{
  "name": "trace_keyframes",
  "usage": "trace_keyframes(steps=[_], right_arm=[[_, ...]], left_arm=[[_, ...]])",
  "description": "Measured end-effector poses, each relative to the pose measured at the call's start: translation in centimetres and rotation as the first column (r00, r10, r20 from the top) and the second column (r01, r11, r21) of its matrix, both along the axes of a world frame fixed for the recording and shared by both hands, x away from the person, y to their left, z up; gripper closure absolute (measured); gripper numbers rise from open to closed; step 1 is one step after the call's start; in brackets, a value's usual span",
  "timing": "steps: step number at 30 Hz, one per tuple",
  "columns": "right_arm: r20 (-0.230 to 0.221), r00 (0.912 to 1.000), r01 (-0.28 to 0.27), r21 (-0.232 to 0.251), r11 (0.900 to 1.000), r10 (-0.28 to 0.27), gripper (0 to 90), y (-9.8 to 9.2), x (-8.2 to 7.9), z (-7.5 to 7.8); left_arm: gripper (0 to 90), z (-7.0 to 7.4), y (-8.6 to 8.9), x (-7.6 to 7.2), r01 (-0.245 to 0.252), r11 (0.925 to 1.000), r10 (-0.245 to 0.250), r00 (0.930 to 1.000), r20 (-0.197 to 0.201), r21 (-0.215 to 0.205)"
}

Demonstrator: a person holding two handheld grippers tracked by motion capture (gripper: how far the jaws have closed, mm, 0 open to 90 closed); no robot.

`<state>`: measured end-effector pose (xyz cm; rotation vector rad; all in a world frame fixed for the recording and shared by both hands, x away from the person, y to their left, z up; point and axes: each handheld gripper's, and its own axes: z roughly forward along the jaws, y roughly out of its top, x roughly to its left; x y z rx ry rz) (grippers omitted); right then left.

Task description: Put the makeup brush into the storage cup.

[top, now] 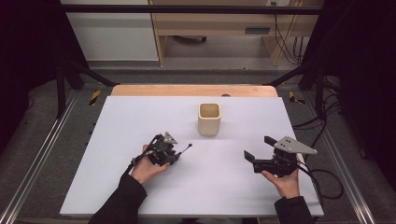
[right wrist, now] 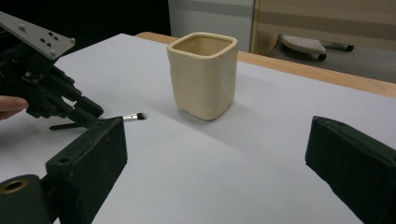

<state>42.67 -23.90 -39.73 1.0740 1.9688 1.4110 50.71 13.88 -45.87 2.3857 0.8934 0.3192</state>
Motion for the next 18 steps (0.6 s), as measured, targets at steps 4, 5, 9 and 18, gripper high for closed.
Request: trace_keyframes(steps=[4,5,9,18], right_arm=[[-0.001,1.0000,0.003,0.005,1.000,-0.003,5.9,0.0,0.0,0.1],[0.000,1.0000,0.004,0.005,1.000,-0.004,5.9,-0.1,0.0,0.1],[0.002,1.0000,0.004,0.003,1.000,-0.004,5.9,-0.1,0.0,0.1],[-0.001,1.0000,0.003,0.003,1.000,-0.003,5.9,-0.1,0.0,0.1]], left_arm=[[58.5,0.7,0.0,-0.1,-0.002,1.0000,0.002,1.0000,0.001,-0.008],[56.5,0.9,0.0,-0.1,0.000,1.0000,0.000,1.0000,0.005,-0.008],[46.1,1.7,0.1,-0.1,-0.012,0.9998,0.013,0.9996,0.024,-0.017],[29.8,2.2,-0.5,0.7,0.013,0.9990,-0.012,0.9995,-0.028,0.043]])
